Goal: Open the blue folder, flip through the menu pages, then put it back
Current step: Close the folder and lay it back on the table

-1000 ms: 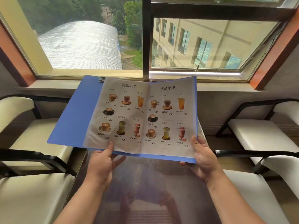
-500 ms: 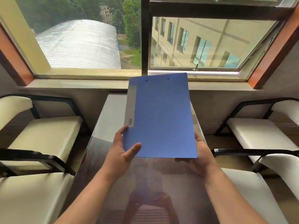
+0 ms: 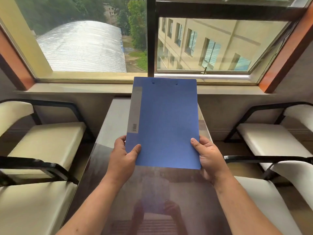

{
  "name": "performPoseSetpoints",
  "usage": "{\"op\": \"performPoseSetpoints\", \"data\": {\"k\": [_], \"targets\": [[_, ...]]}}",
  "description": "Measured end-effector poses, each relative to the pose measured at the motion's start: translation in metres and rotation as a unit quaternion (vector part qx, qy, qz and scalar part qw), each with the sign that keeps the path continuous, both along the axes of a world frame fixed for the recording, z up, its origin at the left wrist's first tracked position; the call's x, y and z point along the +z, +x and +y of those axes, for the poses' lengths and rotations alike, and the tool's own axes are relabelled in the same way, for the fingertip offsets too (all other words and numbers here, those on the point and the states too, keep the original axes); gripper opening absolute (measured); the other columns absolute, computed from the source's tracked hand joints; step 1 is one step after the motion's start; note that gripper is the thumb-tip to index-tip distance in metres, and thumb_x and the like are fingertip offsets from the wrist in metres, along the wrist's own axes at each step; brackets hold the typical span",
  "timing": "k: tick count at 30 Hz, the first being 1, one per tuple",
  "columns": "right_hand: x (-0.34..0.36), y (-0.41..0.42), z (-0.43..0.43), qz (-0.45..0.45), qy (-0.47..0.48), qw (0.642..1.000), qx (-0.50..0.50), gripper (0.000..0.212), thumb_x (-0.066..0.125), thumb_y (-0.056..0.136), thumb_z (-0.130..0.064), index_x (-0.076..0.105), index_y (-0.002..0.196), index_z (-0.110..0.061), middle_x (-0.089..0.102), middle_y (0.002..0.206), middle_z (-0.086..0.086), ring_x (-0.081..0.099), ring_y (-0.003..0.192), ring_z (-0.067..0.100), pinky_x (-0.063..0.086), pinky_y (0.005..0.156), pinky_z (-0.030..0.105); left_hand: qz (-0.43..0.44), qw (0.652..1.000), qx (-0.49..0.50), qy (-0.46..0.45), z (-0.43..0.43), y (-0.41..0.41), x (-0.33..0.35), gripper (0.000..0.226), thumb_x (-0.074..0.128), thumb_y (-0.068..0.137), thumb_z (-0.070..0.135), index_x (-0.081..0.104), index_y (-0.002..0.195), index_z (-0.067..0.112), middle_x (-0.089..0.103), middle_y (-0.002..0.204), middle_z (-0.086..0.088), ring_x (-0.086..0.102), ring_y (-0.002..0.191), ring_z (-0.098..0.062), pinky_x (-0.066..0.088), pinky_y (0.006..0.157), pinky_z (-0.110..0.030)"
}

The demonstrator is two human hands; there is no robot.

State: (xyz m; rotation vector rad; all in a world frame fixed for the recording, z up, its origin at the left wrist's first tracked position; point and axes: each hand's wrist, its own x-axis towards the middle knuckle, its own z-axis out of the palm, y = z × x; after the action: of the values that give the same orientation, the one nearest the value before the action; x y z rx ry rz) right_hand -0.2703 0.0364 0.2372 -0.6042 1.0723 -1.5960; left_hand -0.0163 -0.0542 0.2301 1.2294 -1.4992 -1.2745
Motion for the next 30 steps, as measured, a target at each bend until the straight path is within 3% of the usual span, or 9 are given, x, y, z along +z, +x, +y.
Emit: {"op": "performPoseSetpoints", "data": {"k": [4,6,10,14,17,20,23,27,30], "targets": [[-0.002,-0.001,0.000,0.002,-0.001,1.000,-0.004,0.032,0.051,0.109,-0.010,0.081,0.118,-0.014,0.081,0.122,0.016,0.080,0.107,0.032,0.067,0.078,0.039,-0.001,1.000,-0.007,0.003,0.001,0.001,-0.002,0.039,0.070,0.101,0.020,0.047,0.134,0.020,0.066,0.125,0.006,0.075,0.101,-0.011,0.067,0.075,-0.031],[-0.007,-0.003,0.000,0.010,0.009,1.000,-0.006,0.031,0.051,0.109,-0.009,0.080,0.118,-0.012,0.082,0.120,0.016,0.080,0.105,0.032,0.067,0.077,0.038,-0.016,1.000,-0.012,0.009,0.001,0.001,-0.007,0.040,0.072,0.100,0.023,0.048,0.132,0.022,0.066,0.126,0.004,0.074,0.105,-0.015,0.067,0.080,-0.037],[-0.027,-0.011,0.010,0.102,0.084,0.991,-0.035,0.022,0.058,0.107,-0.005,0.078,0.114,-0.009,0.083,0.114,0.014,0.081,0.099,0.029,0.067,0.075,0.035,-0.108,0.993,-0.018,0.041,0.000,0.011,-0.025,0.035,0.085,0.089,0.029,0.057,0.110,0.031,0.073,0.110,0.003,0.075,0.097,-0.019,0.066,0.081,-0.042],[-0.081,-0.014,0.044,0.270,0.202,0.941,-0.001,0.009,0.070,0.101,-0.005,0.075,0.094,-0.009,0.083,0.089,0.002,0.073,0.074,0.018,0.058,0.055,0.028,-0.254,0.960,-0.060,0.102,0.022,0.029,-0.076,0.040,0.091,0.078,0.041,0.060,0.100,0.027,0.075,0.097,0.005,0.074,0.085,-0.015,0.064,0.075,-0.044],[-0.128,-0.006,0.078,0.327,0.286,0.900,0.047,0.020,0.075,0.096,-0.008,0.064,0.080,-0.003,0.068,0.063,-0.006,0.060,0.056,0.014,0.052,0.043,0.028,-0.320,0.931,-0.090,0.150,0.053,0.043,-0.120,0.042,0.091,0.074,0.045,0.060,0.096,0.027,0.073,0.095,0.007,0.072,0.085,-0.014,0.061,0.074,-0.041],[-0.171,0.009,0.118,0.368,0.355,0.854,0.090,0.035,0.080,0.092,-0.014,0.055,0.083,0.009,0.065,0.065,0.007,0.058,0.049,0.016,0.052,0.041,0.030,-0.367,0.900,-0.121,0.201,0.091,0.058,-0.162,0.044,0.090,0.072,0.048,0.059,0.095,0.025,0.073,0.094,0.006,0.071,0.083,-0.013,0.060,0.069,-0.039],[-0.204,0.026,0.158,0.390,0.402,0.819,0.125,0.034,0.082,0.090,-0.020,0.059,0.082,0.004,0.074,0.073,0.017,0.063,0.050,0.021,0.059,0.044,0.035,-0.400,0.876,-0.144,0.229,0.129,0.073,-0.195,0.045,0.090,0.072,0.047,0.057,0.093,0.024,0.072,0.092,0.005,0.069,0.080,-0.013,0.058,0.065,-0.038],[-0.233,0.045,0.196,0.413,0.444,0.778,0.165,0.035,0.082,0.090,-0.026,0.060,0.077,-0.002,0.076,0.071,0.011,0.072,0.054,0.030,0.065,0.051,0.045,-0.439,0.847,-0.166,0.248,0.170,0.086,-0.223,0.046,0.090,0.074,0.048,0.056,0.094,0.027,0.071,0.094,0.008,0.068,0.082,-0.012,0.059,0.069,-0.040],[-0.246,0.055,0.213,0.424,0.461,0.756,0.189,0.036,0.081,0.090,-0.028,0.056,0.070,-0.012,0.077,0.072,0.008,0.075,0.058,0.029,0.066,0.052,0.044,-0.459,0.829,-0.173,0.269,0.194,0.093,-0.236,0.047,0.089,0.074,0.050,0.054,0.096,0.027,0.070,0.096,0.008,0.069,0.083,-0.013,0.060,0.068,-0.039]]}}
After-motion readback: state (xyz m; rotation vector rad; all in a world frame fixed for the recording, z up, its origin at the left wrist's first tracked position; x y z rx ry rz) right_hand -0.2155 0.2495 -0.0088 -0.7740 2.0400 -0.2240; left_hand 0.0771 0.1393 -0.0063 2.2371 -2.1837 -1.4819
